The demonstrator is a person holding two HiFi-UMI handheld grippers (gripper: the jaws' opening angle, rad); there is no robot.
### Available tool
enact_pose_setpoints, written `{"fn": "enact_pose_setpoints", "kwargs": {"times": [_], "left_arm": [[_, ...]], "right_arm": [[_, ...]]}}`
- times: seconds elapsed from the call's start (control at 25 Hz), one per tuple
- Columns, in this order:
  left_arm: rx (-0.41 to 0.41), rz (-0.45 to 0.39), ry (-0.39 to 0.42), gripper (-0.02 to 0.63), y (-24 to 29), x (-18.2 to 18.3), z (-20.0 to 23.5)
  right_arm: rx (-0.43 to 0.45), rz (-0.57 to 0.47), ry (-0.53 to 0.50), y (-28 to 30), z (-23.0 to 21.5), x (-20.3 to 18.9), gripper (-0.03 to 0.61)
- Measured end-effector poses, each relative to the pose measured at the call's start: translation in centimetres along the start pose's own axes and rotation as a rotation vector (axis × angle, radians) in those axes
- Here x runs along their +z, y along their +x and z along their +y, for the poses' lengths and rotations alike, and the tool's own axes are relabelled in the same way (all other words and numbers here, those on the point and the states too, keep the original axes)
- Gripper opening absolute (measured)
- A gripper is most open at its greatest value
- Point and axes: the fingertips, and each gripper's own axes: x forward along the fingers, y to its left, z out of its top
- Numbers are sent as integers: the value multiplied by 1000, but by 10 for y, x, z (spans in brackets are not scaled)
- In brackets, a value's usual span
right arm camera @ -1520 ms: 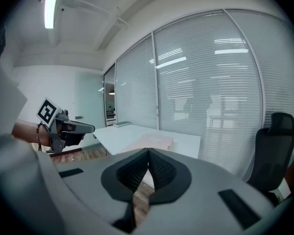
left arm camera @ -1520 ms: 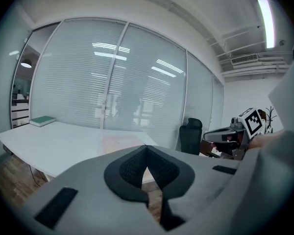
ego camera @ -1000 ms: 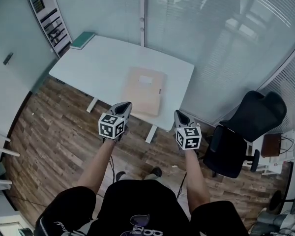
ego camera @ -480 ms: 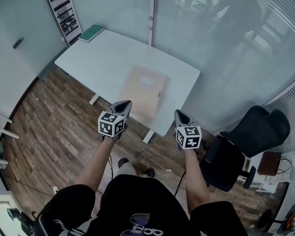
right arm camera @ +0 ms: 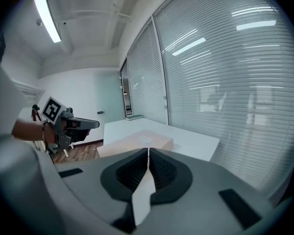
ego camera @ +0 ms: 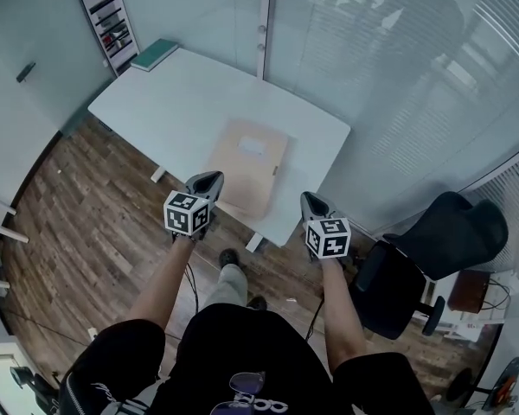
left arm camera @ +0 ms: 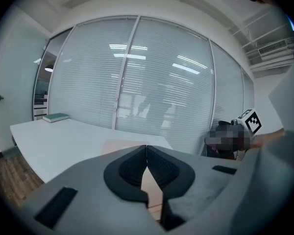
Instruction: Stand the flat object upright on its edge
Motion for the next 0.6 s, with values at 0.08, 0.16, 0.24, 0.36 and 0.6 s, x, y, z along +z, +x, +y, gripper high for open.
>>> {"fn": "enact_pose_setpoints", "kwargs": {"times": [0.08, 0.16, 0.24, 0.36, 0.6], "left_arm": [[-7, 3, 0, 21, 8, 1, 6], [-17, 13, -5, 25, 16, 1, 14], [-21, 38, -11, 85, 24, -3, 24], [-26, 96, -20, 200, 37, -10, 43], [-59, 187, -48, 298, 64, -22, 75]], "right_arm": [[8, 5, 8, 8, -5, 0, 25], [17, 5, 28, 17, -11, 1, 25], [35, 6, 50, 27, -13, 3, 46], [88, 44, 81, 50, -9, 0, 219], [141, 110, 157, 92, -6, -11, 285]]}}
